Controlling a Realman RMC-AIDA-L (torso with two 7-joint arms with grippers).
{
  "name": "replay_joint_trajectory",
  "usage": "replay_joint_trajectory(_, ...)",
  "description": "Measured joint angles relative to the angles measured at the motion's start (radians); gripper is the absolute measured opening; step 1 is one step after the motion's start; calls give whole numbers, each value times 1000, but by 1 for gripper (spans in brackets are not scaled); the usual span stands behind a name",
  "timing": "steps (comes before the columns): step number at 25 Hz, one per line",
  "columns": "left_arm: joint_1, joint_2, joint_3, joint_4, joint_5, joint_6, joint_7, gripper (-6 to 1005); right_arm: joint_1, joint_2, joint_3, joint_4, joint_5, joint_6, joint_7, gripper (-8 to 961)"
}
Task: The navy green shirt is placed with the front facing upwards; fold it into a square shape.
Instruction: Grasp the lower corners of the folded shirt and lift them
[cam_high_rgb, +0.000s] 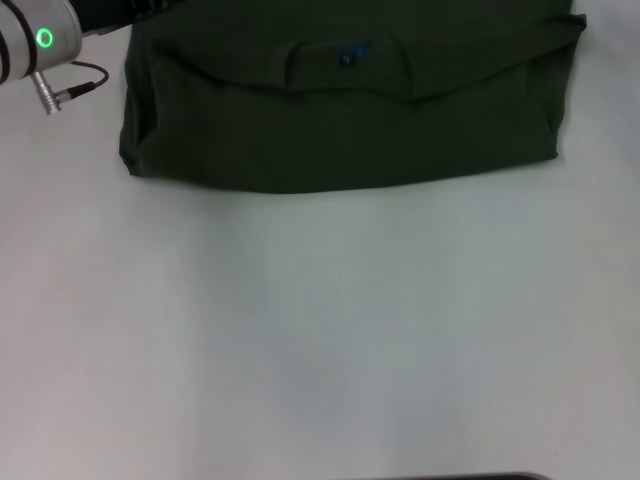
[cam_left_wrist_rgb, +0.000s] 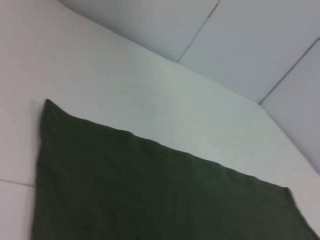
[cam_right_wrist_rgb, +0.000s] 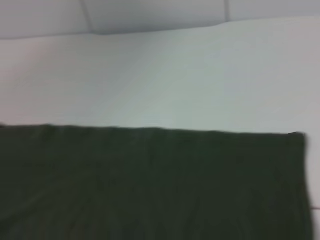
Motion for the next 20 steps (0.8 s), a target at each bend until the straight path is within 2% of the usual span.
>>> replay_joint_trajectory(3,17,5,-6,26,-5,81,-5,494,-3,0,1,-15,-4,-71,4,637)
replay_joint_trajectory(6,40,19,-8,58,-6,173,-25,494,-22,10,11,-58,1,-155,26,635)
replay_joint_trajectory(10,73,53,-9,79,-6,322,-63,493,-59,20,15,-141,6,-284,76,631)
replay_joint_trajectory(13,94,70,-10,94,-3,397,-81,493,-90,34,17,-202,26,-353,83,628)
replay_joint_trajectory(15,108,75,-10,106,-1,432,-95,493,-124,51,17,-239,59,-378,60,628)
replay_joint_trajectory(20,138,79,-11,134,-4,485,-112,486,-165,66,18,-249,127,-402,-14,628)
